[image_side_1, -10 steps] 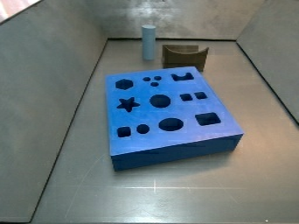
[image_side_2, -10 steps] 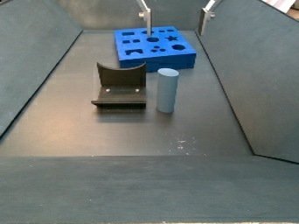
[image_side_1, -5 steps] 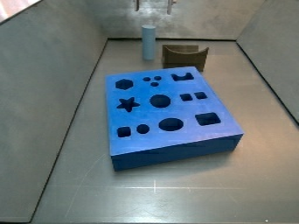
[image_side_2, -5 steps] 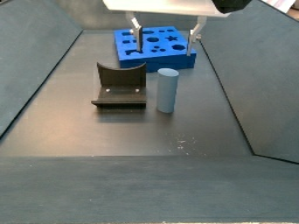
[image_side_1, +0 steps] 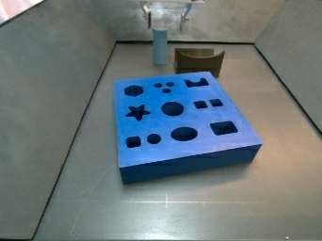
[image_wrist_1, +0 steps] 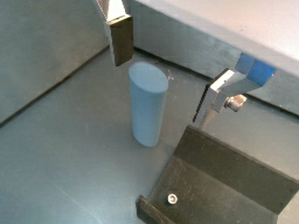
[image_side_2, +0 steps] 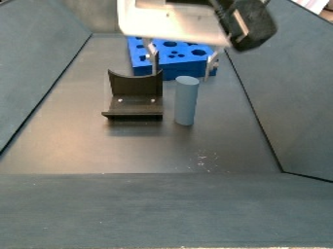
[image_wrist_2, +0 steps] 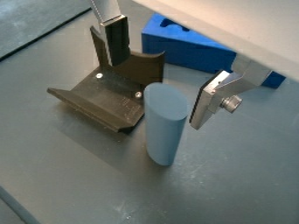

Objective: Pick up the oval object. Move up. Move to above the board. Insert the oval object.
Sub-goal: Pick up the oval object.

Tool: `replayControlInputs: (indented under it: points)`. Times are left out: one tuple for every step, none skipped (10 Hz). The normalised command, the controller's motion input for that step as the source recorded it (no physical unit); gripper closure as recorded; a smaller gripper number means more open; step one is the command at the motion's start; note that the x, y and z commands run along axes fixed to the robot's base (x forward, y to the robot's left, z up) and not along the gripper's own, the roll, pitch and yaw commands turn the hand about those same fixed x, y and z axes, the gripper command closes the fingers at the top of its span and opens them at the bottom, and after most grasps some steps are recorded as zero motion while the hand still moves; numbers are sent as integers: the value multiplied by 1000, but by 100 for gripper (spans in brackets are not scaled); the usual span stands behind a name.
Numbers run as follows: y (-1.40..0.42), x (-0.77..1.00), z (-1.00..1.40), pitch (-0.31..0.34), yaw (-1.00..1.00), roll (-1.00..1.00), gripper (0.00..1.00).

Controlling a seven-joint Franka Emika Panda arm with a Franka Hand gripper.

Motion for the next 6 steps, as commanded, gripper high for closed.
replayControlInputs:
  points:
    - [0, 0, -723, -191, -86, 80, 0]
    - [0, 23, -86, -29, -6, 0, 0]
    - [23, 0, -37, -4, -14, 0, 0]
    - [234, -180, -391, -66, -143, 43, 0]
    - [194, -306, -277, -59, -363, 0, 0]
    - [57, 0, -11, -20, -163, -16, 0]
